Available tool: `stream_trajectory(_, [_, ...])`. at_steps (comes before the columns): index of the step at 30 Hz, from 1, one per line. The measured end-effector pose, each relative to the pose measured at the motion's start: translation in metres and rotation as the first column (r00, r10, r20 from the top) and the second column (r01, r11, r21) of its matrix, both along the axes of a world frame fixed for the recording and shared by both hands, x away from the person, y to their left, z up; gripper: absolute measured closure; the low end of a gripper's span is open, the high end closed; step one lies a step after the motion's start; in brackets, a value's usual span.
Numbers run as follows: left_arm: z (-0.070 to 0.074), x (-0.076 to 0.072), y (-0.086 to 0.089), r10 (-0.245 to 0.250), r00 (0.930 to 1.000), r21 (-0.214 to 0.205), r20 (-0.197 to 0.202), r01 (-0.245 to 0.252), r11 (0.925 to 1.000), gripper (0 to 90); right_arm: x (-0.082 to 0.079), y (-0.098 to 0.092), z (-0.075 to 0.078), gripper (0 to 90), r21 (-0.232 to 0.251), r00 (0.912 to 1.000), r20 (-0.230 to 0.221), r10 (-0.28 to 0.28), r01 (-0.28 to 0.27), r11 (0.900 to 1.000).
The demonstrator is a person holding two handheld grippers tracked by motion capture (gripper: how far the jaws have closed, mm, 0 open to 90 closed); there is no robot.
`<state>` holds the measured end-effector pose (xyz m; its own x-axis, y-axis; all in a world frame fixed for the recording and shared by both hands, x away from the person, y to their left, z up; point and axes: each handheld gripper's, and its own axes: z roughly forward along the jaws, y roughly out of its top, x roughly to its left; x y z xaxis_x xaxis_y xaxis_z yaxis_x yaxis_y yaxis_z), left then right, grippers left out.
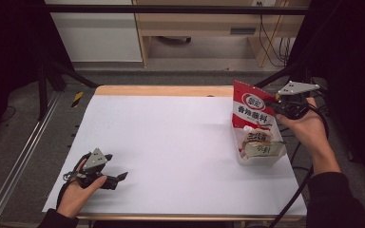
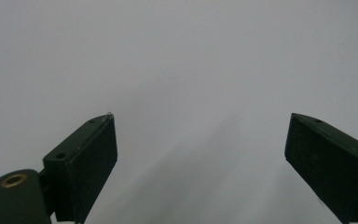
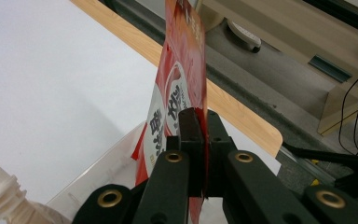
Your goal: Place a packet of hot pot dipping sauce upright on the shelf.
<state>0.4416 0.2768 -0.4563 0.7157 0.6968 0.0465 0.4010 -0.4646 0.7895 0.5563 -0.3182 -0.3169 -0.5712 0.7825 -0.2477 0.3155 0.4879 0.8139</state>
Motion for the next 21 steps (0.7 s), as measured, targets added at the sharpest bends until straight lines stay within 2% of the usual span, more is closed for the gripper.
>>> stream_trajectory(11, [0.001,0.0,0.0,0.0,1.0,-0.002,0.001,0.0,1.0,9.0,-0.01,-0.016,-0.008,89.4,0.019,0.9986,-0.041,-0.033,0.034,0.9992])
stream_trajectory(15, [0.001,-0.001,0.001,0.003,1.0,-0.005,0.002,-0.003,1.0,9.0,-0.015,-0.022,-0.012,89.2,0.014,0.9961,-0.064,-0.06,0.061,0.998])
stream_trajectory(21, [0.002,0.0,0.001,0.001,1.0,-0.002,0.002,-0.001,1.0,8.9,-0.018,-0.028,-0.015,88.2,0.003,0.9944,-0.08,-0.07,0.07,0.9975])
